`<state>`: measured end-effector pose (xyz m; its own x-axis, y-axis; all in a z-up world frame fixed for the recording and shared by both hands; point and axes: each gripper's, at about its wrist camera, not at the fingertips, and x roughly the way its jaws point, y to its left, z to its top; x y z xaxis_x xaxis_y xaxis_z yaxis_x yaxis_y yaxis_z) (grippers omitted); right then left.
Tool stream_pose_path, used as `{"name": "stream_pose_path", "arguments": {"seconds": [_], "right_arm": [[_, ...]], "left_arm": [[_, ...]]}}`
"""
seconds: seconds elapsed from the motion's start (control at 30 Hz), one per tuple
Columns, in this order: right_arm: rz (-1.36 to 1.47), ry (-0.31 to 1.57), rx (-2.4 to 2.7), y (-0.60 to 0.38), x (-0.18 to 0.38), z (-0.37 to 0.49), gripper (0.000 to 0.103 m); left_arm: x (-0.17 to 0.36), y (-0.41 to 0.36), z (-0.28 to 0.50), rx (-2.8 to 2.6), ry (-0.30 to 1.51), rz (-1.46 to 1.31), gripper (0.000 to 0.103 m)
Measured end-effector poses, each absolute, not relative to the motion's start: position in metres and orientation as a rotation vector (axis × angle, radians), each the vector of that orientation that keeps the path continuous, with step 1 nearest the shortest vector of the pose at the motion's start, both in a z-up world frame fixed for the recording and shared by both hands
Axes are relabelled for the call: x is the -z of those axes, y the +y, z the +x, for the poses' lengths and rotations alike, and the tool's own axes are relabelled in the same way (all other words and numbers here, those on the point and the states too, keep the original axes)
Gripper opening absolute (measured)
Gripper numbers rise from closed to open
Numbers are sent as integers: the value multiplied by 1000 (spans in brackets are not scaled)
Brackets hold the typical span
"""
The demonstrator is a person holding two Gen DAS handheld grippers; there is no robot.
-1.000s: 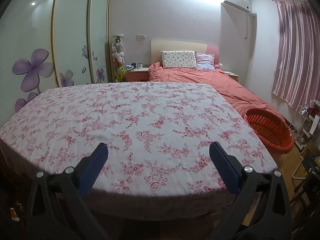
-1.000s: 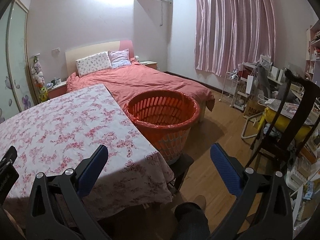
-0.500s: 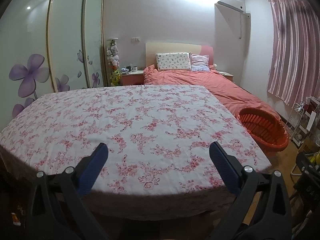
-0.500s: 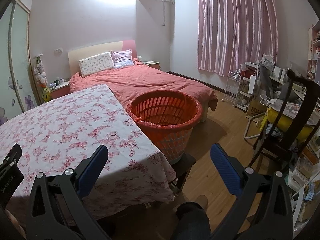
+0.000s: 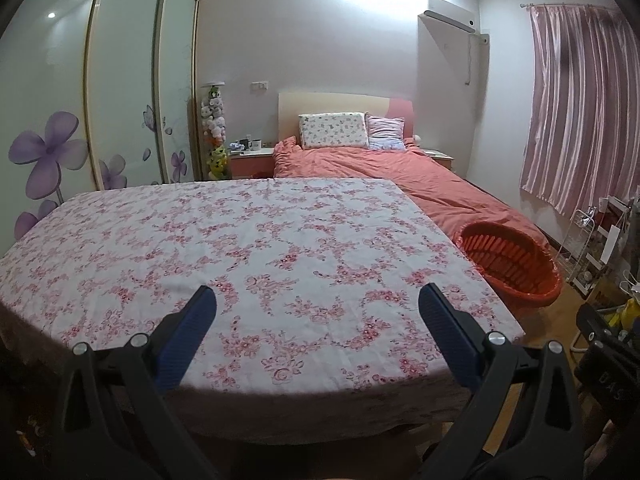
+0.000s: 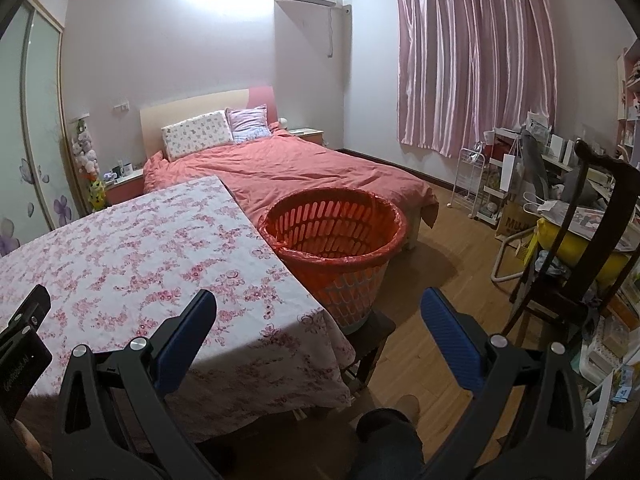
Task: Collect trash
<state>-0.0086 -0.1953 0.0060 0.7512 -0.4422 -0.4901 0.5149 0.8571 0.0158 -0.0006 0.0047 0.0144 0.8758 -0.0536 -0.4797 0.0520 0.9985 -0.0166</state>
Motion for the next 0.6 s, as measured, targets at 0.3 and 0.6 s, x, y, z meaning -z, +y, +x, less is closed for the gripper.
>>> {"name": "stream_pose_path", "arguments": {"seconds": [0.3,0.6], "right_arm": [[154,491,527,-197,-7,-8,101],[155,489,528,-198,-9,-8,101]], "left_arm": [[-17,3,0,69,502,-7,99],[-17,-1,-1,74,500,3,99]]}}
